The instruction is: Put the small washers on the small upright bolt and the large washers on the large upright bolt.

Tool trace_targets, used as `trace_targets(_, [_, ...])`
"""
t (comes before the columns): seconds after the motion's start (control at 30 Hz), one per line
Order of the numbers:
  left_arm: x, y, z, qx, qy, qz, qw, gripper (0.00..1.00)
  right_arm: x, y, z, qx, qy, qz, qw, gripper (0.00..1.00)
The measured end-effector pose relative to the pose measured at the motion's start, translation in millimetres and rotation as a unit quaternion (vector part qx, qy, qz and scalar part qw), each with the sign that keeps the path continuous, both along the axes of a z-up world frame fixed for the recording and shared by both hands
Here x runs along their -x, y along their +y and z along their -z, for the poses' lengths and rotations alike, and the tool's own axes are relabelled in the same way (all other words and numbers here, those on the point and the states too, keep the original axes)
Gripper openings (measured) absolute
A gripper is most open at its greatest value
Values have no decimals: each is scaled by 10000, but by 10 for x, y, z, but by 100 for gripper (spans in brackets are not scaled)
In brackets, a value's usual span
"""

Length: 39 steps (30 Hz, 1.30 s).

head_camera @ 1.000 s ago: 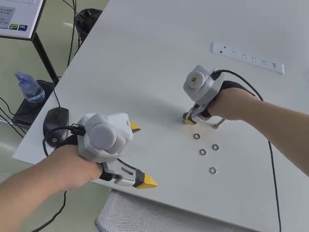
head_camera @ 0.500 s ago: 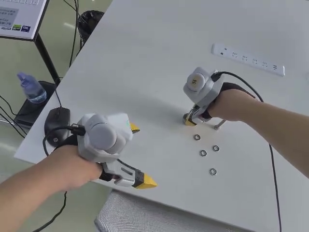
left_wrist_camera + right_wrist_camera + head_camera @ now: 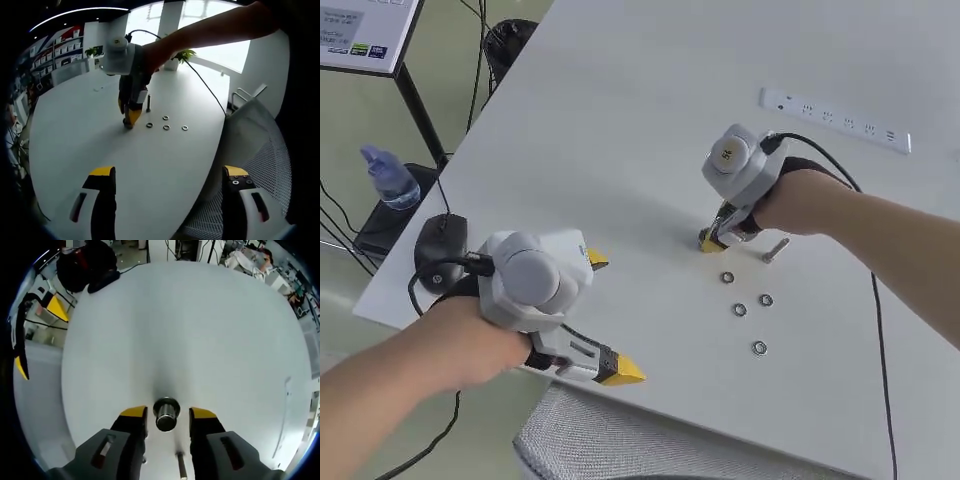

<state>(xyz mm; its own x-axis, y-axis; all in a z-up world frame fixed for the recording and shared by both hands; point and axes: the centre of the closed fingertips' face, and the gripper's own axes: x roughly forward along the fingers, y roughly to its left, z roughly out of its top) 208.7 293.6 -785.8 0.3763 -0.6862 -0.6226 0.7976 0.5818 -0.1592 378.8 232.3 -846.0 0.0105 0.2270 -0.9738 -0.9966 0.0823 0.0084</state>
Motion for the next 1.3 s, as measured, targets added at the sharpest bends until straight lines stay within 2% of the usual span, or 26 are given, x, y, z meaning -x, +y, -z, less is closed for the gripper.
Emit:
trace_targets(0.4, [13, -66, -51, -57, -43, 0, 10000, 86, 15, 31, -267, -281, -182, -208, 9992, 35])
trace_targets(0.7, [38, -80, -77, -97, -72, -17, 9999, 86, 30, -62, -467, -387, -194, -221, 9988, 34])
trace_targets(0.8, [44, -73, -82, -88, -68, -45, 9999, 86, 11, -90, -528, -449, -275, -240, 9983, 33])
trace_targets(1.13, [56, -91, -106, -102, -79, -49, 9999, 85, 93, -235, -544, -423, -223, -359, 9982, 33])
trace_targets(1.3, [85, -113, -85, -130, -61, -10, 9999, 85, 182, -291, -536, -442, -87, -313, 9985, 33])
